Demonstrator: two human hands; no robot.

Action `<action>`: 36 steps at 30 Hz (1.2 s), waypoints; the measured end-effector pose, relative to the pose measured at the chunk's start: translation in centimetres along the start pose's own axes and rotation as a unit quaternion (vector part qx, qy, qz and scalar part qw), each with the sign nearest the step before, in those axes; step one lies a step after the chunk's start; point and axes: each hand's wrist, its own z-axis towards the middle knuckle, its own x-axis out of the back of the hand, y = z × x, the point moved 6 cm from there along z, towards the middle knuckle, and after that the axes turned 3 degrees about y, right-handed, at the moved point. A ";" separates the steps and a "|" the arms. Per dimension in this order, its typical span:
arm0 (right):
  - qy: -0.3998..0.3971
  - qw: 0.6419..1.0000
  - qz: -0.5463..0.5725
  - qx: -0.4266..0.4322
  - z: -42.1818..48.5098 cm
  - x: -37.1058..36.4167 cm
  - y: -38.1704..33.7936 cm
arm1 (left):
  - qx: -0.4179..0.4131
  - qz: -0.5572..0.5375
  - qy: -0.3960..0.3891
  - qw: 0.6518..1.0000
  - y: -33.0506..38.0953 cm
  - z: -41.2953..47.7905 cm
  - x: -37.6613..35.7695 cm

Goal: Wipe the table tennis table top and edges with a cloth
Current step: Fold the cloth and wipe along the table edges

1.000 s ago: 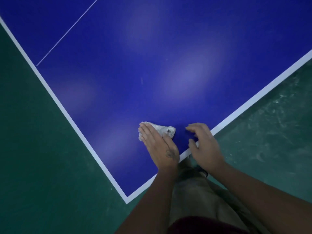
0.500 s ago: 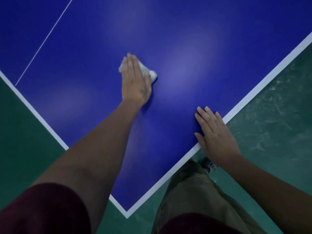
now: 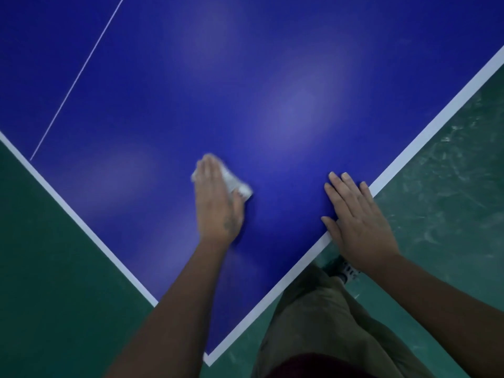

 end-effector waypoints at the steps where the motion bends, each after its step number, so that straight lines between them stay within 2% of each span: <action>1: -0.002 1.000 -0.001 0.000 0.0 -0.1 0.0 | 0.019 0.011 -0.004 1.000 -2.1 -2.1 1.0; 4: -0.002 1.000 0.002 -0.002 -0.2 -0.4 0.3 | 0.048 0.036 -0.034 0.998 -3.8 -9.9 2.4; 7: 0.006 1.000 0.003 -0.001 -0.2 -0.4 0.3 | 0.044 0.038 -0.074 0.996 0.3 -16.7 1.0; 10: 0.002 1.000 -0.003 0.002 -0.3 -0.5 0.4 | 0.084 0.048 -0.062 0.993 4.6 -17.4 -1.2; 15: 0.005 1.000 -0.013 0.009 -0.2 -0.3 1.1 | 0.056 0.065 -0.023 0.996 7.4 -8.9 -3.1; 19: 0.006 0.999 -0.022 -0.035 0.4 -0.2 1.1 | 0.018 0.082 0.023 0.996 7.2 2.4 -3.9; 24: 0.037 0.995 0.005 -0.092 0.9 0.5 1.7 | -0.044 0.116 0.024 0.992 9.9 15.9 -5.4; 30: 0.058 0.989 0.008 -0.136 0.1 1.5 3.7 | -0.189 0.119 -0.006 0.975 20.1 24.0 -8.8; 36: 0.091 0.970 0.063 -0.217 -1.5 2.6 6.4 | -0.321 0.060 -0.045 0.944 32.6 23.6 -12.2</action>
